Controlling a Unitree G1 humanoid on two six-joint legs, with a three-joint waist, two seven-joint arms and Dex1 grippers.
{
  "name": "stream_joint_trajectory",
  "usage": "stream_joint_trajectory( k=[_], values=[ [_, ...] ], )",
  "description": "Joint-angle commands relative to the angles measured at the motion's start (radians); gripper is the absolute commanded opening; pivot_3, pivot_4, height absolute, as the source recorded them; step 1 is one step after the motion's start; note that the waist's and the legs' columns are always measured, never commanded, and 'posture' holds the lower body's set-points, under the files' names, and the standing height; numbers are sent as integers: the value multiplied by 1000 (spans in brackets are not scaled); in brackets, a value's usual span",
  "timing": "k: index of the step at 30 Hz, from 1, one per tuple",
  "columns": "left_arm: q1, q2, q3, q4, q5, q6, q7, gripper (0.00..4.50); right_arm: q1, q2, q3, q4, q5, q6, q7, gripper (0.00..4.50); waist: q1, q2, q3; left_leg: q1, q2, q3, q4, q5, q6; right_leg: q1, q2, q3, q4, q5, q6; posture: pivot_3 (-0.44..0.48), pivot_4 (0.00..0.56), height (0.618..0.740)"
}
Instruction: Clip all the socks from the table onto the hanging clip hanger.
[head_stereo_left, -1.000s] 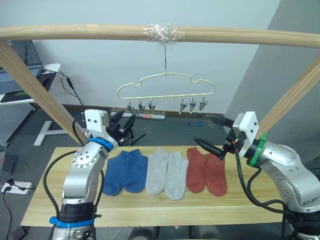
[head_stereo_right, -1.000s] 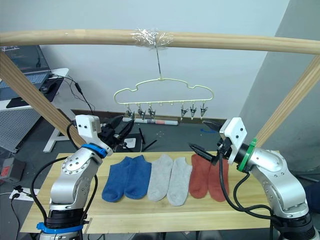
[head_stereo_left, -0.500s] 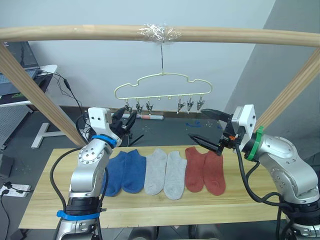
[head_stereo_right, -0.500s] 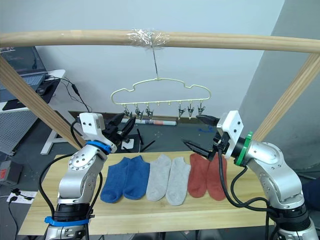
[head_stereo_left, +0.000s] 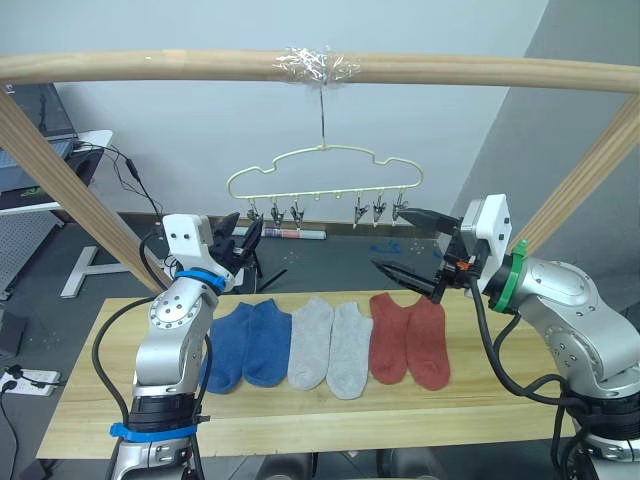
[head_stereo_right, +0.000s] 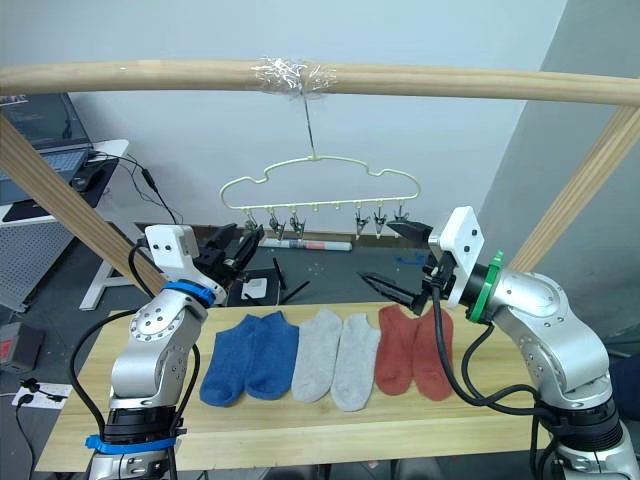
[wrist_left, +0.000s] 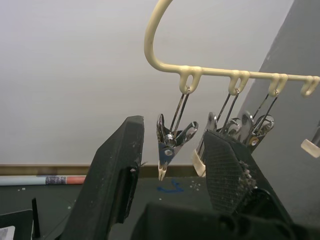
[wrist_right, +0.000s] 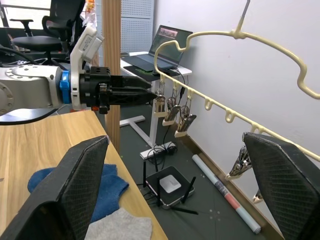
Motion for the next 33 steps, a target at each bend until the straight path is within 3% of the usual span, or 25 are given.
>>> stream_joint_trajectory(
  k=[1,33],
  values=[
    [-11,-3,3,-23,5,-18,6,2162,-24,-4,-17,-42,29,6,-6,4500,0,0,0,0,0,0,0,0,0,0,0,0,0,0,0,13,150,740],
    [-103,-17,-15,156,56,-146,0,2162,-69,-26,-24,-68,109,76,-15,4500,-3,0,0,-8,-1,-4,9,0,0,-3,0,-4,1,2,2,4,154,740]
  ],
)
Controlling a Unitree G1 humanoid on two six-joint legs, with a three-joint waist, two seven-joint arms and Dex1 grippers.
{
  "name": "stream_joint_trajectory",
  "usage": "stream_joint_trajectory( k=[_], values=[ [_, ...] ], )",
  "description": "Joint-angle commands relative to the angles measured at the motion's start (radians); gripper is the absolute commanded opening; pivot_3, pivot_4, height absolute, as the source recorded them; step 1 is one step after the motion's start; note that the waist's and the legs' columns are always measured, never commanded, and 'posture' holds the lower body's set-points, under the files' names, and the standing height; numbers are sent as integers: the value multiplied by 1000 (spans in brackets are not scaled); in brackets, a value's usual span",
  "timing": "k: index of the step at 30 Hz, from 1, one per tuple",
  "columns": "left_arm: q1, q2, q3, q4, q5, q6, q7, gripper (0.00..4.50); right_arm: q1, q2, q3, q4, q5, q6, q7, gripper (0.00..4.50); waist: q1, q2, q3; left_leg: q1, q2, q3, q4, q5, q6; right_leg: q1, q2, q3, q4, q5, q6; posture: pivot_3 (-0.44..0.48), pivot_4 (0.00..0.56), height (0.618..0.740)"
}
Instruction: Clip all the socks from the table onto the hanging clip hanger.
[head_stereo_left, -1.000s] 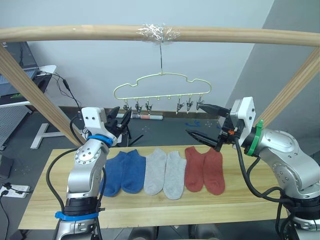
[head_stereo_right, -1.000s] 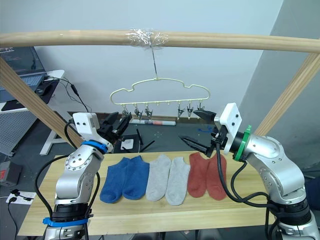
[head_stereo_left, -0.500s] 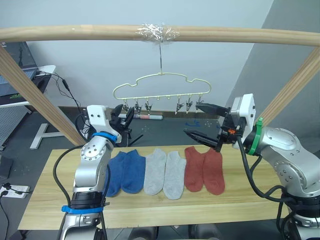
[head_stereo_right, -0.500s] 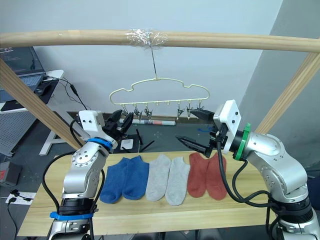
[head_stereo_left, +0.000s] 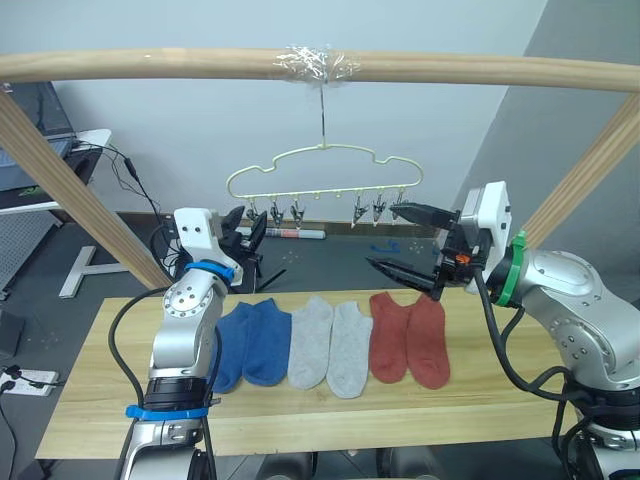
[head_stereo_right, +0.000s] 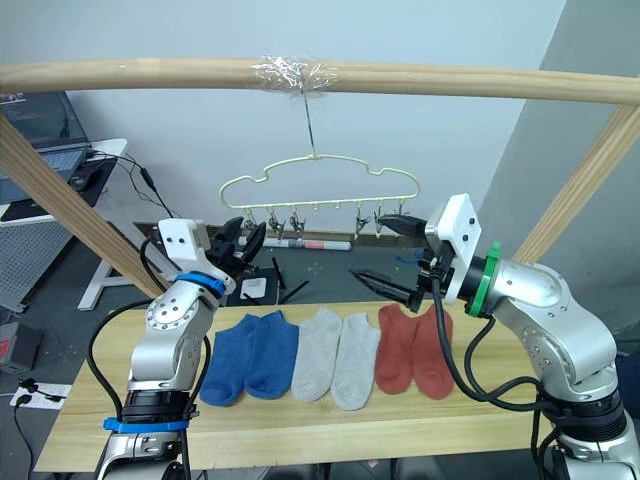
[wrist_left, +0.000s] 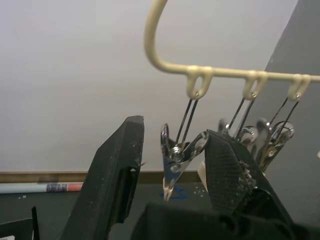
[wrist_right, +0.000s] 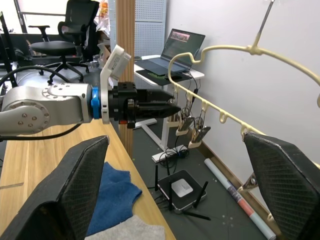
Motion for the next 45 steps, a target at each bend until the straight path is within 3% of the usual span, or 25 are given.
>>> stream_joint_trajectory(
  k=[1,19,29,34,39,45],
  values=[
    [-24,9,4,-8,6,-37,-11,2162,-4,-7,-18,-40,16,-7,-4,4500,0,0,0,0,0,0,0,0,0,0,0,0,0,0,0,3,153,740],
    [-63,1,-1,42,4,-72,-20,2162,20,-2,-20,-41,9,-28,-14,4500,-12,0,0,-1,0,0,0,0,0,-1,0,0,0,0,0,-3,153,740],
    [-66,2,6,49,-8,-81,-32,51,30,7,-19,-35,5,-32,-26,4500,-19,0,0,-1,0,0,0,0,0,-1,0,0,0,0,0,3,155,740],
    [-68,3,1,44,-13,-58,-40,14,142,-10,-27,-27,-45,-59,-40,4500,-18,0,0,-1,0,-1,0,0,0,-1,0,-1,0,0,0,16,158,740],
    [-71,29,-14,42,-20,31,-71,14,295,1,-1,131,-305,-126,-226,4500,-18,0,0,-1,-2,-1,1,0,0,-1,-1,-1,1,0,1,29,167,740],
    [-70,31,-11,37,-38,92,-79,14,226,145,57,453,-420,-112,-353,4500,-30,3,2,4,-1,1,0,1,0,1,0,3,2,3,0,31,163,740]
  ],
)
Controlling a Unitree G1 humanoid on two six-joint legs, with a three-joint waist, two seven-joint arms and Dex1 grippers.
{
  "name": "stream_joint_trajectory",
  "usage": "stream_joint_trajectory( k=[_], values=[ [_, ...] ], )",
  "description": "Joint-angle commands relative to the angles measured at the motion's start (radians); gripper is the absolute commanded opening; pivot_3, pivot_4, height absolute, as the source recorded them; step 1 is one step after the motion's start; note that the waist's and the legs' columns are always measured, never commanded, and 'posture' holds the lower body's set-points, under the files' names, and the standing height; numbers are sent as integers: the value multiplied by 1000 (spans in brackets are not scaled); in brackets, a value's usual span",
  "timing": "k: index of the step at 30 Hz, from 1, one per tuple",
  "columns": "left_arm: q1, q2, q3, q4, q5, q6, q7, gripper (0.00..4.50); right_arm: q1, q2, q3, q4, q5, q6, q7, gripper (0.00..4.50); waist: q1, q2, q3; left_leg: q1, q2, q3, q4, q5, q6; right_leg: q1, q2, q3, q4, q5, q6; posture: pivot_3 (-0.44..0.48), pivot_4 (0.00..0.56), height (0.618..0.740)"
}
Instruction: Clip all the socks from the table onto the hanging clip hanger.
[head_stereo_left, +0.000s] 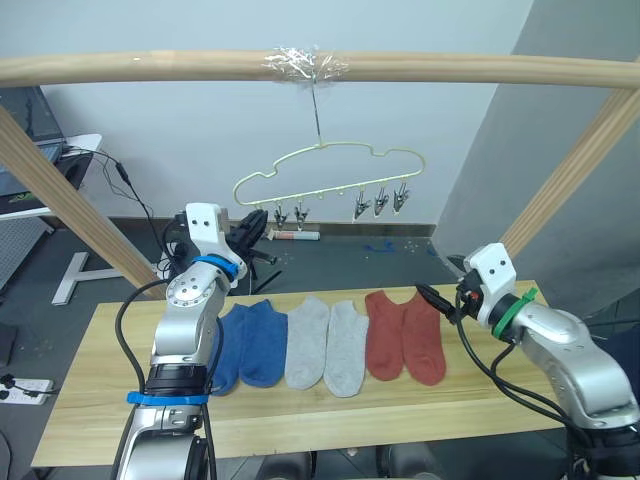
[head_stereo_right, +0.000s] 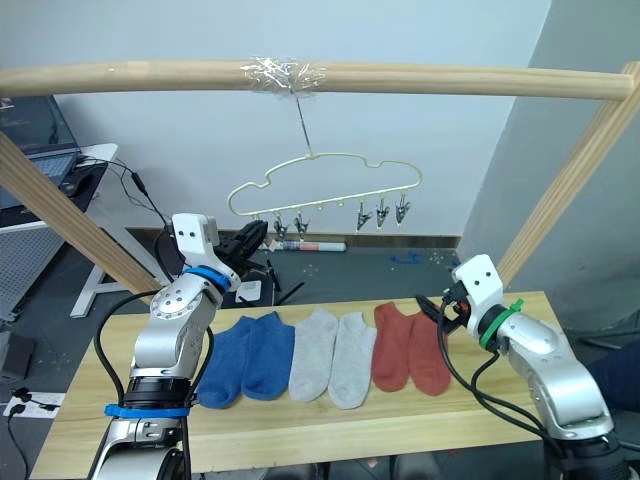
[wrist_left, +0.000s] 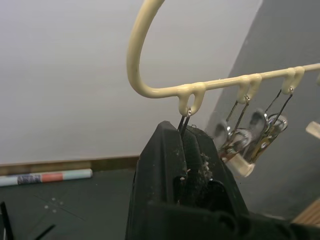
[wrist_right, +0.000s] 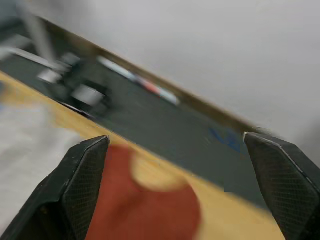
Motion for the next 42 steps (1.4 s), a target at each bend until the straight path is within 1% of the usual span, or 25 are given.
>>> stream_joint_trajectory(
  k=[1,4,7,12,14,19,23,28,34,42],
  values=[
    [-9,3,6,-25,-5,24,3,14,-80,82,13,131,-29,-21,-40,4500,-4,3,2,0,1,1,0,0,-1,0,1,1,0,1,-1,31,163,740],
    [-5,-3,1,-39,-7,33,8,14,-126,125,15,256,-77,-30,-88,4500,-6,4,2,1,1,1,0,1,-1,0,1,1,0,2,-1,46,154,740],
    [13,-1,-2,-68,-8,43,5,14,-136,131,29,303,-119,-20,-108,4500,1,4,2,0,0,1,0,1,-1,0,1,1,-1,2,-1,56,151,740],
    [35,6,3,-92,-8,52,2,14,-105,137,70,275,-164,10,-101,4500,4,4,2,-5,1,1,0,1,-1,-6,1,2,-1,2,-1,69,148,740],
    [39,6,3,-99,-8,56,3,14,-91,161,68,248,-152,26,-103,4500,4,4,2,-5,1,2,0,1,-1,-6,1,2,0,2,-1,73,146,740],
    [49,6,3,-114,-10,62,3,14,-65,164,84,210,-162,69,-88,4500,5,5,1,-5,1,2,1,1,-2,-6,1,2,1,2,0,76,145,740],
    [52,5,1,-121,-9,70,3,14,-59,158,82,262,-189,56,-101,4500,7,5,1,-5,0,1,1,1,-1,-6,1,2,1,2,0,75,149,740],
    [50,2,-2,-127,-10,77,3,14,-61,177,60,326,-192,22,-118,4500,6,5,1,-5,0,2,1,1,-1,-6,1,3,1,2,0,75,148,740],
    [40,6,6,-114,-8,77,8,14,-76,216,42,348,-183,-2,-139,4500,5,5,1,-5,1,2,0,1,-2,-6,1,3,1,2,0,79,156,740],
    [49,8,10,-129,-8,82,11,14,-74,235,38,321,-179,34,-143,4500,6,5,1,-5,0,2,0,1,-1,-6,1,3,1,2,0,90,164,740]
  ],
)
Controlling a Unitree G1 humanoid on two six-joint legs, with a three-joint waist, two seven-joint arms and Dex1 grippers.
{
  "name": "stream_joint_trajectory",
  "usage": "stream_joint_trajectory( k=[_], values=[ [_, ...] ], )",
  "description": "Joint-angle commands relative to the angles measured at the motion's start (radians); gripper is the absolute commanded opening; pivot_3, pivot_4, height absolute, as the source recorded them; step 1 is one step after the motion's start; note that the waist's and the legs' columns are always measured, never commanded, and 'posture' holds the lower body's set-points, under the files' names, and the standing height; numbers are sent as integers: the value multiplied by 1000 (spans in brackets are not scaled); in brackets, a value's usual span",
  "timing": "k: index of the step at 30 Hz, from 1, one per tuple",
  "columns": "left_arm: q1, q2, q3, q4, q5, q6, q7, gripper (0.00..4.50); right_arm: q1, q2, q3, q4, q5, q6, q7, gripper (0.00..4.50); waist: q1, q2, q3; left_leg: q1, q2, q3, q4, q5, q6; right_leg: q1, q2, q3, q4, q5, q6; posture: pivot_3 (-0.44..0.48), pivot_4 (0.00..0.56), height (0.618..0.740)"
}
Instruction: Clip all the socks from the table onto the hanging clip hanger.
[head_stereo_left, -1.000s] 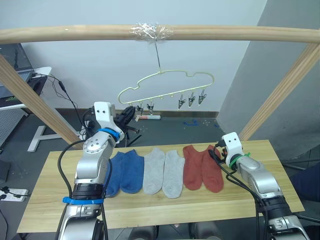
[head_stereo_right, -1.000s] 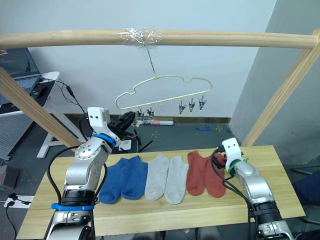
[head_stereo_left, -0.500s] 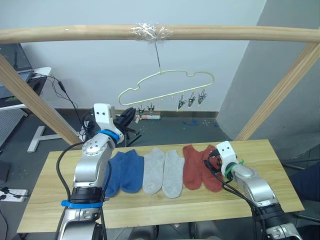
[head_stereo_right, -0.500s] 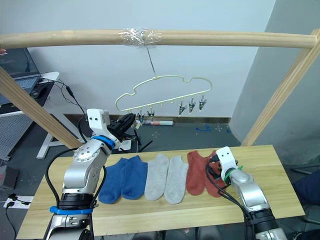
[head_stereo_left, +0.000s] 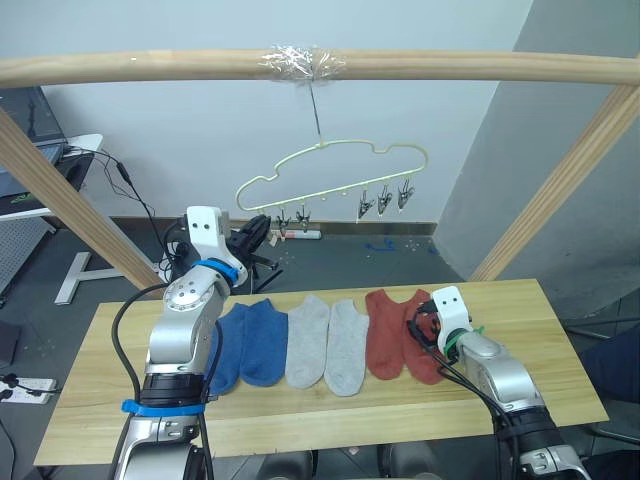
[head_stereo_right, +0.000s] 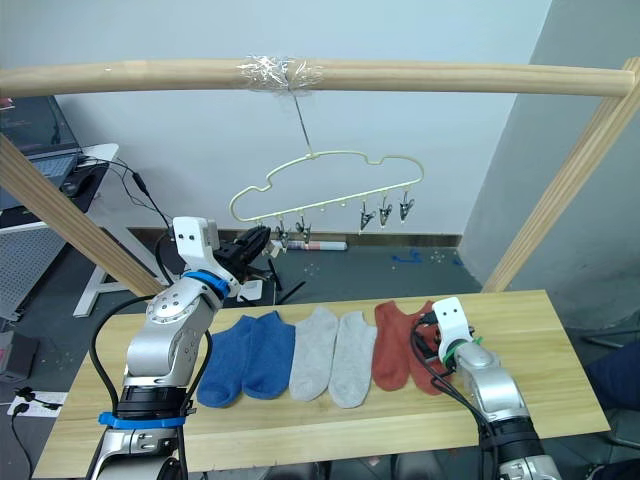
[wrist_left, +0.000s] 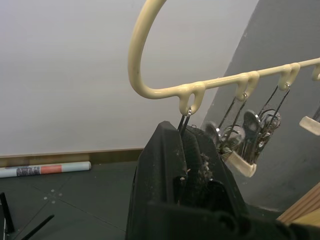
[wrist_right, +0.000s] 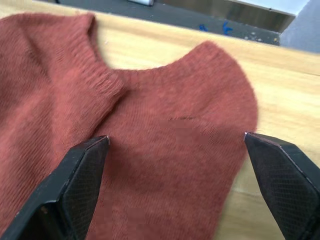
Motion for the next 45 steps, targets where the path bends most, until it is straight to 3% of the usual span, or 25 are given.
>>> stream_joint_trajectory(
  k=[1,8,10,17,22,27,34,40,45],
  values=[
    [8,7,10,-27,1,9,8,14,-3,2,-4,-37,0,19,10,4500,-1,0,0,0,0,0,0,0,0,0,0,0,0,0,0,91,164,740],
    [9,6,4,-34,5,9,8,14,-5,10,-8,52,-14,19,-8,4500,0,0,0,1,0,0,0,0,0,1,0,0,0,0,0,97,167,740],
    [8,7,3,-34,6,10,9,0,-6,17,-17,57,4,29,6,4122,0,0,0,1,0,0,0,0,0,1,0,0,0,0,0,97,167,740],
    [6,13,4,-25,14,11,8,0,3,-2,-24,66,7,37,43,1900,0,0,0,1,0,0,0,0,0,2,0,0,0,1,0,109,174,740],
    [-26,11,6,15,-1,30,-10,0,41,-122,54,32,-69,-100,137,113,5,0,0,1,-1,0,0,0,0,2,0,0,0,1,0,127,181,740],
    [-70,22,54,39,-121,165,-69,0,99,-280,92,-93,-108,-281,261,18,13,1,5,1,-2,-1,0,0,1,3,0,-1,-1,1,1,139,199,740],
    [-173,81,268,68,-502,647,-86,0,91,-344,143,-433,-29,-336,467,18,-3,-4,24,2,6,-1,0,-1,4,3,5,-2,0,1,1,140,221,740],
    [-231,101,381,75,-695,860,-42,0,-70,-116,316,-421,-33,-267,464,18,2,-6,29,1,9,-4,0,2,-1,1,8,-4,-1,2,-1,136,217,740],
    [-215,92,365,6,-742,900,-21,0,-212,51,380,-265,-66,-294,433,18,13,-7,32,-2,7,-4,0,4,-5,-2,6,-5,-2,4,-4,141,214,740]
  ],
)
